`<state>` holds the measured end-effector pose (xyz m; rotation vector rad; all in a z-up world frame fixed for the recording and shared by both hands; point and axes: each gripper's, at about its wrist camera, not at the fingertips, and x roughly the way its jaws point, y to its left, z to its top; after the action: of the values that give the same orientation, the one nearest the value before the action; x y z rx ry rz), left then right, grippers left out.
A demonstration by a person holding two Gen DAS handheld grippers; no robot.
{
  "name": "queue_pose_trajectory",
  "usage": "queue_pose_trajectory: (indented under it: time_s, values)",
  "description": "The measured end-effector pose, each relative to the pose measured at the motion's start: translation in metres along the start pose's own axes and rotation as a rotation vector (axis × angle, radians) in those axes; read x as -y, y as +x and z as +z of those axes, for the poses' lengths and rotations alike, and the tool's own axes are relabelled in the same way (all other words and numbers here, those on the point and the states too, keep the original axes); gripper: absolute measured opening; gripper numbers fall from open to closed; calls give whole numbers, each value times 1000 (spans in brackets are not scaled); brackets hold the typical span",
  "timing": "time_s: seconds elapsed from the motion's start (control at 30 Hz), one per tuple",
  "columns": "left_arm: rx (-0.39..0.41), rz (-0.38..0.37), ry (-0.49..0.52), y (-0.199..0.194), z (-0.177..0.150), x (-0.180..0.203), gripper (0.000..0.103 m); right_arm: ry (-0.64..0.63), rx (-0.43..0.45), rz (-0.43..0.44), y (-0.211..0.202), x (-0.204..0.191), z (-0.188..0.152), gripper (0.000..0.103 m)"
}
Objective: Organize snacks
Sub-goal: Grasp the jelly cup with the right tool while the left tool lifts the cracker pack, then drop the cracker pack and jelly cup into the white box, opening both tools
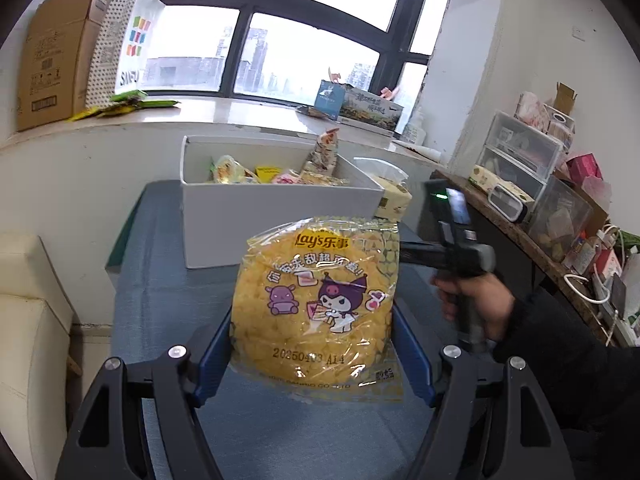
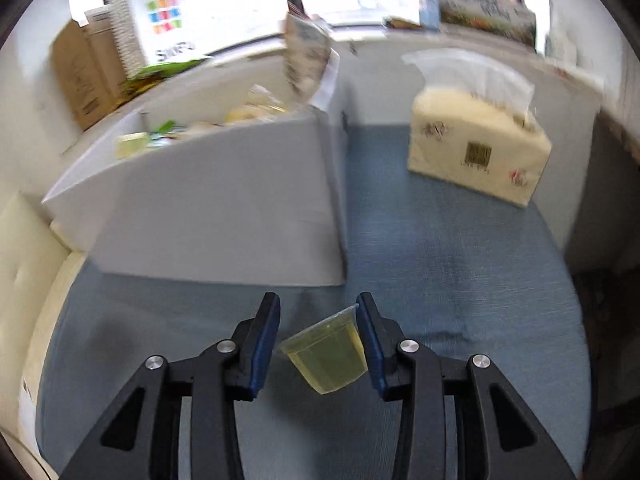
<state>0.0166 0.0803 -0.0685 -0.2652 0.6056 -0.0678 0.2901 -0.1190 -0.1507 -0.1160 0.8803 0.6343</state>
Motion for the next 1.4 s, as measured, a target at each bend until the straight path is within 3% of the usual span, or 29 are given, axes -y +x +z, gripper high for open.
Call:
queue_pose_trajectory:
  time_s: [0.17, 0.33, 0.57, 0.67, 0.87, 1.0, 1.17, 1.2, 1.23, 1.3, 1.33, 1.4]
  values:
    - [19, 35, -8, -1, 6, -7, 78, -38, 49, 32, -52, -20, -11, 43]
    - [50, 48, -11, 1, 25, -11, 78, -102, 155, 103, -111, -43, -17, 43]
    - [141, 52, 28, 13, 83, -9, 78, -156, 267, 157, -156, -68, 15, 43]
    - [158, 69, 47, 31, 113, -11, 78, -153, 287, 124, -158, -74, 37, 43]
    - [94, 102, 22, 97, 162, -30, 78, -116, 271, 182, -126, -69, 88, 43]
    - [44, 126, -23, 136, 177, -51, 78, -104, 242, 226, -93, -71, 117, 43]
    - [-9, 180, -36, 169, 182, -69, 78, -151, 206, 207, -57, -81, 138, 43]
    - [-17, 189, -39, 173, 182, -72, 79, -150, 200, 204, -53, -82, 140, 43]
    - [-33, 195, -42, 177, 182, -75, 89, -143, 204, 200, -50, -83, 143, 44]
    - [-74, 213, -65, 185, 180, -82, 103, -125, 217, 195, -45, -83, 146, 68]
    - [-89, 222, -74, 188, 178, -86, 103, -119, 205, 186, -42, -83, 148, 98]
    - [-115, 239, -84, 188, 172, -90, 103, -95, 226, 159, -41, -79, 147, 103]
